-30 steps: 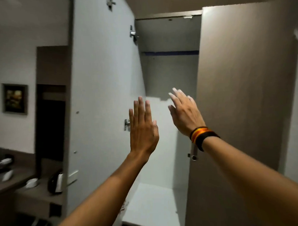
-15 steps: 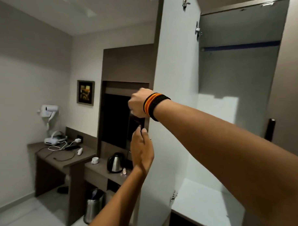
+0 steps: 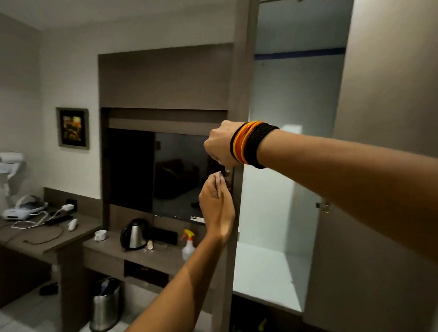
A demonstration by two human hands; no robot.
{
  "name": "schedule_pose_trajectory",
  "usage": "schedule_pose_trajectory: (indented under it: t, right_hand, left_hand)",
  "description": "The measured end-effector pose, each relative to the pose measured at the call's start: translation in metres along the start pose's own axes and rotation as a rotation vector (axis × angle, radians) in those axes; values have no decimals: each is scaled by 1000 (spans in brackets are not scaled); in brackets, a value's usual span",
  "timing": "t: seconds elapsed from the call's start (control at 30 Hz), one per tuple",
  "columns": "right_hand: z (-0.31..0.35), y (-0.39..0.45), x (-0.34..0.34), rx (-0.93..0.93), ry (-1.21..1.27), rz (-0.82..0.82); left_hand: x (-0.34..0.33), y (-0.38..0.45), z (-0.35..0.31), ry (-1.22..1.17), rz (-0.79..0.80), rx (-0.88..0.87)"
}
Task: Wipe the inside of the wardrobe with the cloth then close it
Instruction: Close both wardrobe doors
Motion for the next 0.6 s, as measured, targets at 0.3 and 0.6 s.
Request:
schedule_pose_trajectory:
  t: [0.3,0.6]
  right_hand:
    - [-103,-80,-104,-217,-12,162]
    - [-183,-72,-204,-320,-69,198]
  left_hand:
    - [-173,-44,-5,-364,430,92]
    - [-313,-26,37,-235,603,273]
Point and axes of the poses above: each hand's wrist, its own y-axis towards the middle knuckle, its own x-axis out of the back of the hand, z = x × y, the point moved 7 cm from there along y, towards the middle knuckle, and after that the axes turned 4 degrees about y, right-handed, at the moved point
